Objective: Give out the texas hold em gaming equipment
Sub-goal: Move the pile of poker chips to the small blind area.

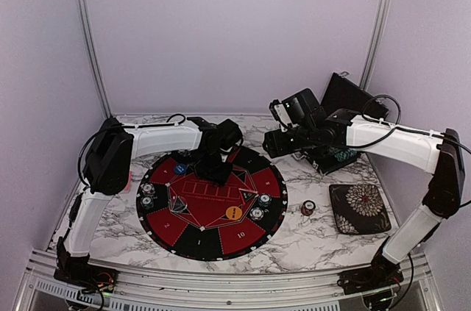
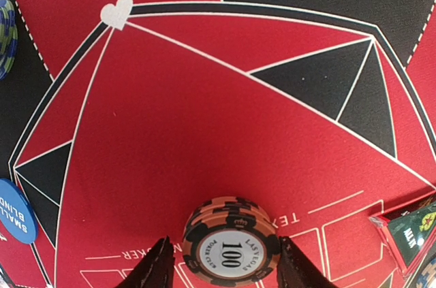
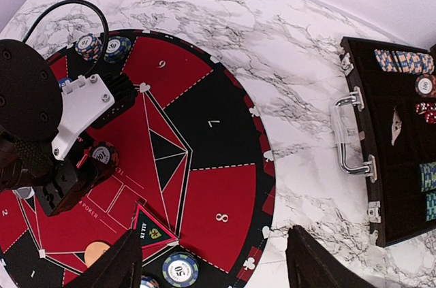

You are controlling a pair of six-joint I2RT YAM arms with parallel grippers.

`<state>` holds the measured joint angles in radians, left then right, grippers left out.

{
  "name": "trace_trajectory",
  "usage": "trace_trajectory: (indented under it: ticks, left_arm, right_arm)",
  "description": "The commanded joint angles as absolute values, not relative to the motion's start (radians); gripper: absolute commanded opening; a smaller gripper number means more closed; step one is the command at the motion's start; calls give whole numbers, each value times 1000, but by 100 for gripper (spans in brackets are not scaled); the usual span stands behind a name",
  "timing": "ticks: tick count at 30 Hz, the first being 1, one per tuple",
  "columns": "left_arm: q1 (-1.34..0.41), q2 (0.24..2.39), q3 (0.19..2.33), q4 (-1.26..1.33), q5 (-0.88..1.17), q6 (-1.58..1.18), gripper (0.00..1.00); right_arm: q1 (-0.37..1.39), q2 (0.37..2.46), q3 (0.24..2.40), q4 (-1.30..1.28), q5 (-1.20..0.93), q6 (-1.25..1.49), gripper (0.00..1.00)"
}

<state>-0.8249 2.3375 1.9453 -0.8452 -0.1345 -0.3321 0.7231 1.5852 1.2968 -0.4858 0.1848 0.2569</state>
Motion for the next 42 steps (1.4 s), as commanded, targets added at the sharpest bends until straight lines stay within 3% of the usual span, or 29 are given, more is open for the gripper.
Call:
trace_trajectory:
  ticks: [1, 13, 28, 42]
  left_arm:
    - [-830, 2367, 1937, -885, -122, -320, 51]
    - [-830, 2388, 1943, -884, -86, -320, 47]
    - [-815, 2382, 1934, -882, -109, -309, 35]
    - [-774, 2365, 1909, -855, -123, -306, 33]
  right_arm:
    - [714, 1555, 1298, -463, 187, 264, 70]
    - [713, 1556, 1299, -468, 192, 266, 70]
    - [714, 1560, 1308, -473, 198, 270, 70]
    - [714, 1569, 1320, -483, 204, 275, 70]
